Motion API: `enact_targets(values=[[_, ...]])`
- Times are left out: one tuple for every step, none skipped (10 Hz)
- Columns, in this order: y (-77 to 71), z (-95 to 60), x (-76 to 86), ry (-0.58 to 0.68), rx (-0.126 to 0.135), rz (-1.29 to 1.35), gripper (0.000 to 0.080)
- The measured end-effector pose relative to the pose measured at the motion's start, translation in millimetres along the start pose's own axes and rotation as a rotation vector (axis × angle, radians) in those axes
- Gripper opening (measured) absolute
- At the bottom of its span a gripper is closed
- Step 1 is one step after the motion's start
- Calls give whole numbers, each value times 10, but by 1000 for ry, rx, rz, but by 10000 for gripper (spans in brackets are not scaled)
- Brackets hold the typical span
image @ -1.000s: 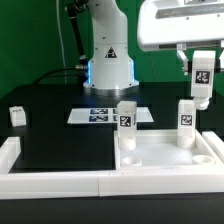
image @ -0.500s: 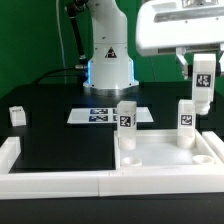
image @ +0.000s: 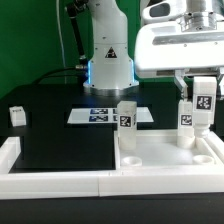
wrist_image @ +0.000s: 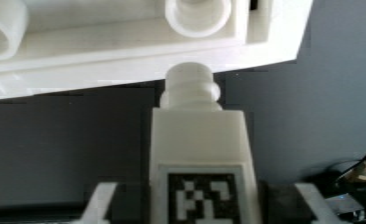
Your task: Assemble square table
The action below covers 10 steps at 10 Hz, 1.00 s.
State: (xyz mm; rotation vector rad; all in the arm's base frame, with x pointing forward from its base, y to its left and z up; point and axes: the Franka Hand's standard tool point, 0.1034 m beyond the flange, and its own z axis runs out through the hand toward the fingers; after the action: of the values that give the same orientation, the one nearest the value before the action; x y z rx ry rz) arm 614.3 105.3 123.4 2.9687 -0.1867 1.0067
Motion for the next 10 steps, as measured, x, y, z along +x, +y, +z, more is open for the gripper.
enact_targets(values=[[5,0,0,0,-2,-5,287],[11,5,-6,1,-3,-18,287],[41,52,-35,26,-3,-36,287],[40,138,-157,9,-11,-32,287],[9,189,-249,-4,-15,-25,287],[-4,229,-323,-15,-18,-29,287],[-5,246,-335,-13,-19,-39,287],[-18,254,-327,-14,-19,-45,287],[-32,261,-317,-16,-19,-45,287],[-50,271,-308,-17,-19,-38,287]])
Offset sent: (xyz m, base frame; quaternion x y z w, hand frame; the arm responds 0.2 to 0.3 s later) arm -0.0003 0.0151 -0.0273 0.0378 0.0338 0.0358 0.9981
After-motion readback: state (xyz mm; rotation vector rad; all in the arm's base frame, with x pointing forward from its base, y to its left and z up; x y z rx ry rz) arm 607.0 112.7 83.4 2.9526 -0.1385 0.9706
